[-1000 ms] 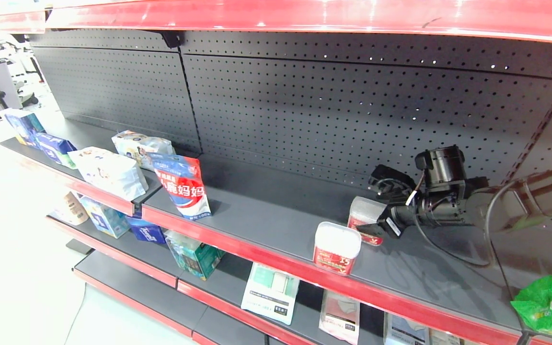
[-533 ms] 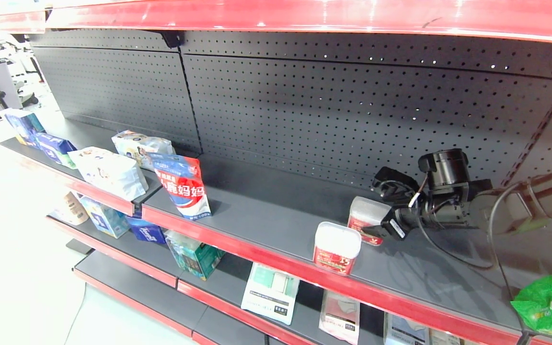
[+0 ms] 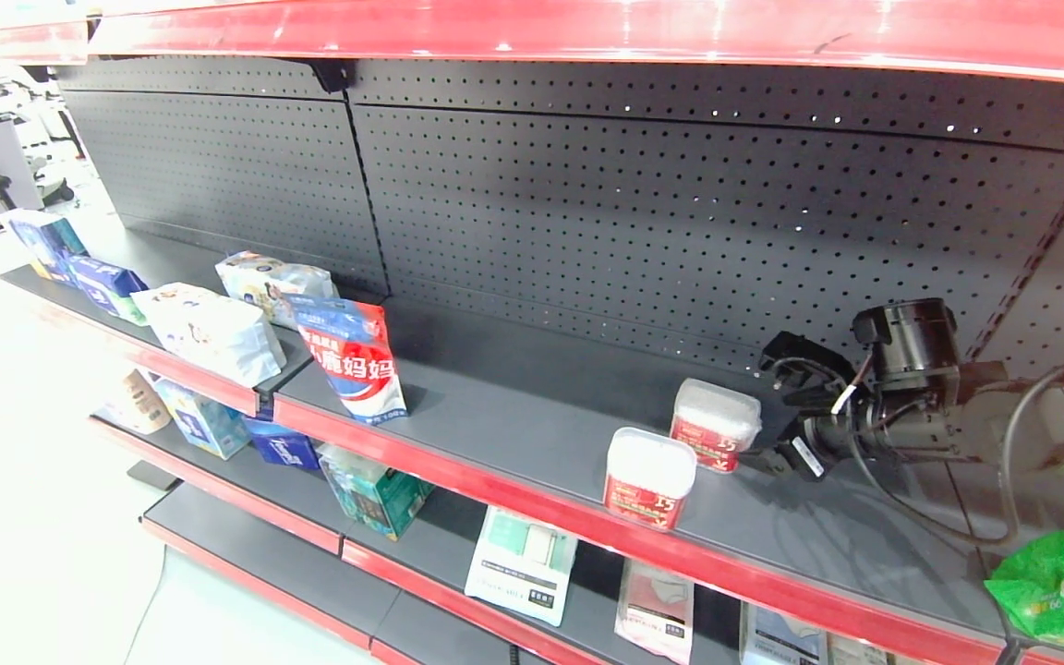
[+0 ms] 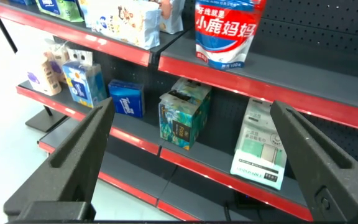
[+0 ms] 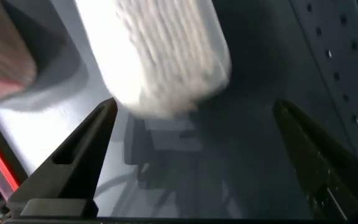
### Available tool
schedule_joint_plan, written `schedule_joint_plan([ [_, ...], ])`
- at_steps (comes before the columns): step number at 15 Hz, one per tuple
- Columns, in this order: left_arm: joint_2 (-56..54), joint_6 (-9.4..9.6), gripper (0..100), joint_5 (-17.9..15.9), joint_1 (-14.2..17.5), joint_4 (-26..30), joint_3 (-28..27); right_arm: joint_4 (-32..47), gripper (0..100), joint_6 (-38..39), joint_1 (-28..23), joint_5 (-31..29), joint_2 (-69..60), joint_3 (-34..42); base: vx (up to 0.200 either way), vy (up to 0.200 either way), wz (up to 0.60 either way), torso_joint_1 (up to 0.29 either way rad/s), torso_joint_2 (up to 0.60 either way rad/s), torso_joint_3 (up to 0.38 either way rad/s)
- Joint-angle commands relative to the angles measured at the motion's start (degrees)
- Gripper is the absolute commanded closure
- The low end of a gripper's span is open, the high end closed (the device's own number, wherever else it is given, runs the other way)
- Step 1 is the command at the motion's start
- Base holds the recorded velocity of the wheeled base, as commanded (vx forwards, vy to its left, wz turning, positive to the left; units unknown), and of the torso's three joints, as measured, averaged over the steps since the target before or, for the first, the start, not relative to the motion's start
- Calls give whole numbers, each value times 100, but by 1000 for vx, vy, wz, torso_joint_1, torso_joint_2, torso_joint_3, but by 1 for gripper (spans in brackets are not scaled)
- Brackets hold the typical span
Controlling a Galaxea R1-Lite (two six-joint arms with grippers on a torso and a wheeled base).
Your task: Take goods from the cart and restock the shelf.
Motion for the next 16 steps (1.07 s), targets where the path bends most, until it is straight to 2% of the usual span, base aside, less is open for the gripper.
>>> schedule_joint_plan([
  [1,-2,-1,0,2,0,-3,1,-7,0,37,-79,-53,-196,115,0,0,0,0,0,0],
  [8,-2,-1,0,2,0,-3,1,-16,0,247,140,-115,-222,36,0,0,0,0,0,0],
  [16,-2,-1,0,2,0,-3,1,-7,0,335,105,-194,7,-122,0,0,0,0,0,0],
])
